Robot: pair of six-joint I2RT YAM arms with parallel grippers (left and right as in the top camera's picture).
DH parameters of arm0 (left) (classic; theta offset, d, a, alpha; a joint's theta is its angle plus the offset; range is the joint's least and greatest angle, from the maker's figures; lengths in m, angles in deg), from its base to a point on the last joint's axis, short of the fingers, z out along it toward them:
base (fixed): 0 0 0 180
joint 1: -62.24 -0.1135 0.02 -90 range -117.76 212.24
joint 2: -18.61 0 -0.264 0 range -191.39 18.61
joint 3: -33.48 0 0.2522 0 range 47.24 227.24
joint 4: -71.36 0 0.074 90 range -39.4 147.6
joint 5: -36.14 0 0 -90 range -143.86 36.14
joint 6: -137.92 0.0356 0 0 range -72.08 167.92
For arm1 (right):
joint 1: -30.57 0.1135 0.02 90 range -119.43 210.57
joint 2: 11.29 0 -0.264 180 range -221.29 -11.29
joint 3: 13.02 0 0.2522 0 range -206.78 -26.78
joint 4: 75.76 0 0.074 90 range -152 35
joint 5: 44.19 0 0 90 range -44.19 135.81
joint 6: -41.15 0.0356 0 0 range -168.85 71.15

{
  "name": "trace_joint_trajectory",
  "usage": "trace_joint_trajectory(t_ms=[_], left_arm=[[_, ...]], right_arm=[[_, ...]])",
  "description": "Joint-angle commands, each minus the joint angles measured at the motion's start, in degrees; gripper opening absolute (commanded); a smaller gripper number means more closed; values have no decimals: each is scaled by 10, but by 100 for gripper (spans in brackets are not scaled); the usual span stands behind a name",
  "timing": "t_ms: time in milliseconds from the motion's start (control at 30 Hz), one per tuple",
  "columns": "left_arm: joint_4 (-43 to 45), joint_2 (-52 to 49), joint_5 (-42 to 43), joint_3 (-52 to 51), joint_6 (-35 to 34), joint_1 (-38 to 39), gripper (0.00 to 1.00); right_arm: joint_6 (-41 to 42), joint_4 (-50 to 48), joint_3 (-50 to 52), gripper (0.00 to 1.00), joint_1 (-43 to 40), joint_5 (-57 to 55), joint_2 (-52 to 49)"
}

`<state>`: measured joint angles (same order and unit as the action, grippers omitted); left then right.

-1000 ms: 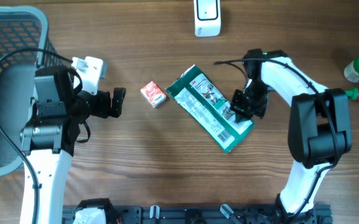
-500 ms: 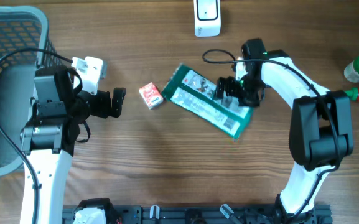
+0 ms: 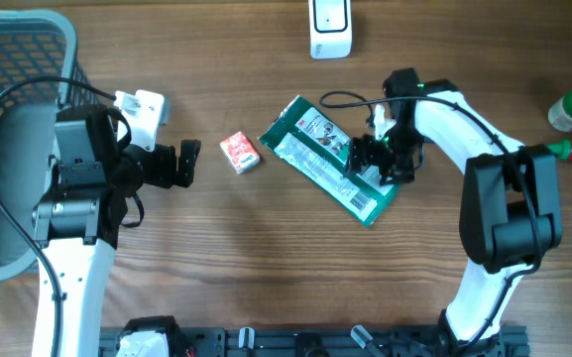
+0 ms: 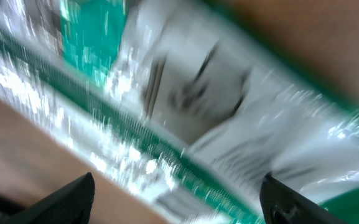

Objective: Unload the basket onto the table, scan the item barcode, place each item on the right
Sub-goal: 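Lower the right gripper onto the packet's right end and close, then lift the packet's edge with the right gripper, standing it upright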

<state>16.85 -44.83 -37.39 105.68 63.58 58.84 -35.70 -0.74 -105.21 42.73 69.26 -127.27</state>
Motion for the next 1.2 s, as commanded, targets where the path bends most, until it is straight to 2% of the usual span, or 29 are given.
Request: trace_joint_trajectory(t_ms=[0,167,333,533,600,700,800,933,1167], left_arm=[[1,-1,11,-4,-5,-3,100],[1,-1,11,-4,-5,-3,100],[1,-1,11,-4,-5,-3,100],[1,-1,11,-4,-5,-3,100],[1,-1,11,-4,-5,-3,100],[1,-1,11,-4,-5,-3,100],[1,-1,11,-4,-5,-3,100],[1,-1,11,-4,-5,-3,100],[1,-1,11,-4,-5,-3,100]], right_arm=[[18,22,1,88,36,82,8],[-43,28,-7,87,75,177,15],[-24,-6,-30,89,52,49,39],[-29,-116,-33,92,21,-108,40],[-64,-150,-33,96,18,-132,40],[-125,-188,-33,97,18,-134,38],[-132,-213,-27,100,18,-134,32],[-134,-202,-26,100,18,-128,11],[-222,-140,-25,100,18,-29,-33]])
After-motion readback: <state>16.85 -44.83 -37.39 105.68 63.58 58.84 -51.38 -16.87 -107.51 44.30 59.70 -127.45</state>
